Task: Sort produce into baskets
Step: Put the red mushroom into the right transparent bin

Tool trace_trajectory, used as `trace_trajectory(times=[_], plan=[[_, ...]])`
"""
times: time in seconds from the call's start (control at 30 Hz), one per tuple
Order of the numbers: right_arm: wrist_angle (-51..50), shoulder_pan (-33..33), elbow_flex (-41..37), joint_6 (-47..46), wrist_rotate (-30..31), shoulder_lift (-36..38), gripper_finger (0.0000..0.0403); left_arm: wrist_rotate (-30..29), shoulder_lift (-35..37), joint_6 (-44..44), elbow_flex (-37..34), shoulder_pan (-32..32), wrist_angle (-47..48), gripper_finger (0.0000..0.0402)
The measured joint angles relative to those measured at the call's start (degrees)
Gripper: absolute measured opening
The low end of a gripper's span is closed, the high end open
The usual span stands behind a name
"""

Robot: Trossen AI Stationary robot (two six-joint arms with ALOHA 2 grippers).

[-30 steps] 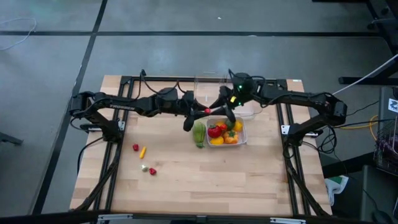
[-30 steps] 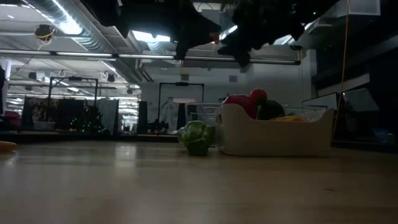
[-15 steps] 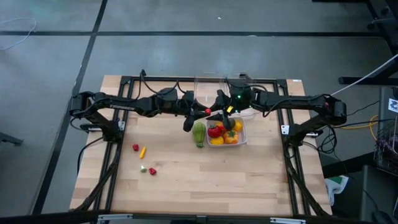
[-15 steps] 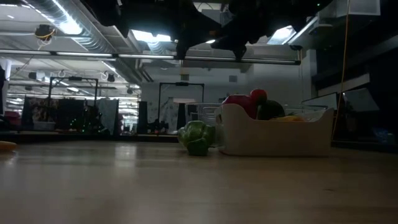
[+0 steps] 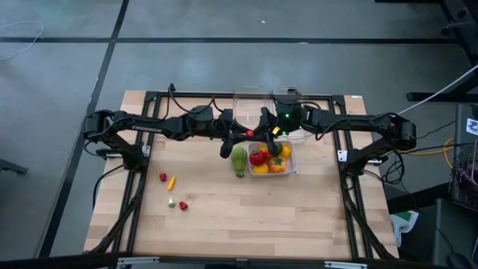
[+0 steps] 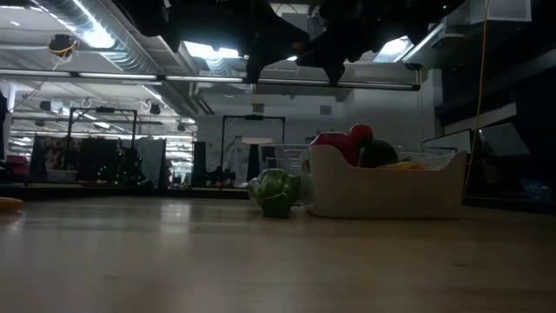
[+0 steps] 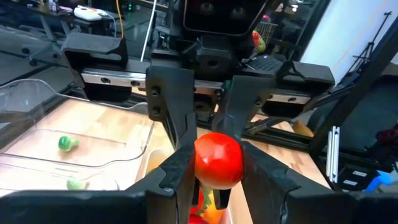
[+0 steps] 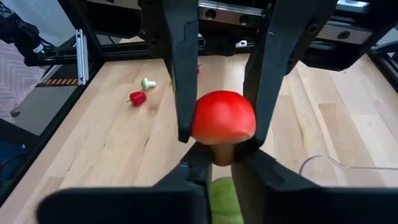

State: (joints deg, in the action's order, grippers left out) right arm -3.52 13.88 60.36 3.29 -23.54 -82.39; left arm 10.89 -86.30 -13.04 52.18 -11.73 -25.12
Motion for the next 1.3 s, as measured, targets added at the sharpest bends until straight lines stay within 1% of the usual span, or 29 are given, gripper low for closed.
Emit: trace_trajectory(times=[0.13, 0.23, 0.47, 0.67, 1.0, 1.2, 1.3], plan=[[0.0, 0.1, 0.0, 0.0, 0.1, 0.0, 0.0021, -1.7, 0.0, -0.4, 0.0, 0.0, 0.0, 0.0114], [0.0, 0.1, 0.0, -0.5, 0.3, 0.0, 0.0014, -2.0, 0.0, -0.5, 0.0, 0.0, 0.1, 0.0114], [-0.1, 0.1, 0.0, -0.6, 2.2, 0.0, 0.0015, -2.9, 0.0, -0.5, 0.0, 0.0, 0.7, 0.0114], [-0.1, 0.6, 0.0, -0.6, 3.5, -0.1, 0.0014, -7.1, 0.0, -0.5, 0.0, 0.0, 1.8, 0.0114], [-0.4, 0.6, 0.0, -0.6, 3.9, -0.1, 0.0016, -7.8, 0.0, -0.2, 0.0, 0.1, 1.9, 0.0114], [-0.5, 0.6, 0.0, -0.6, 4.0, -0.1, 0.0016, -8.0, 0.0, 1.1, 0.0, 0.1, 1.8, 0.0114], [-0.6, 0.5, 0.0, -0.6, 4.0, -0.1, 0.0016, -8.3, 0.0, 3.5, 0.0, 0.4, 2.0, 0.0119]])
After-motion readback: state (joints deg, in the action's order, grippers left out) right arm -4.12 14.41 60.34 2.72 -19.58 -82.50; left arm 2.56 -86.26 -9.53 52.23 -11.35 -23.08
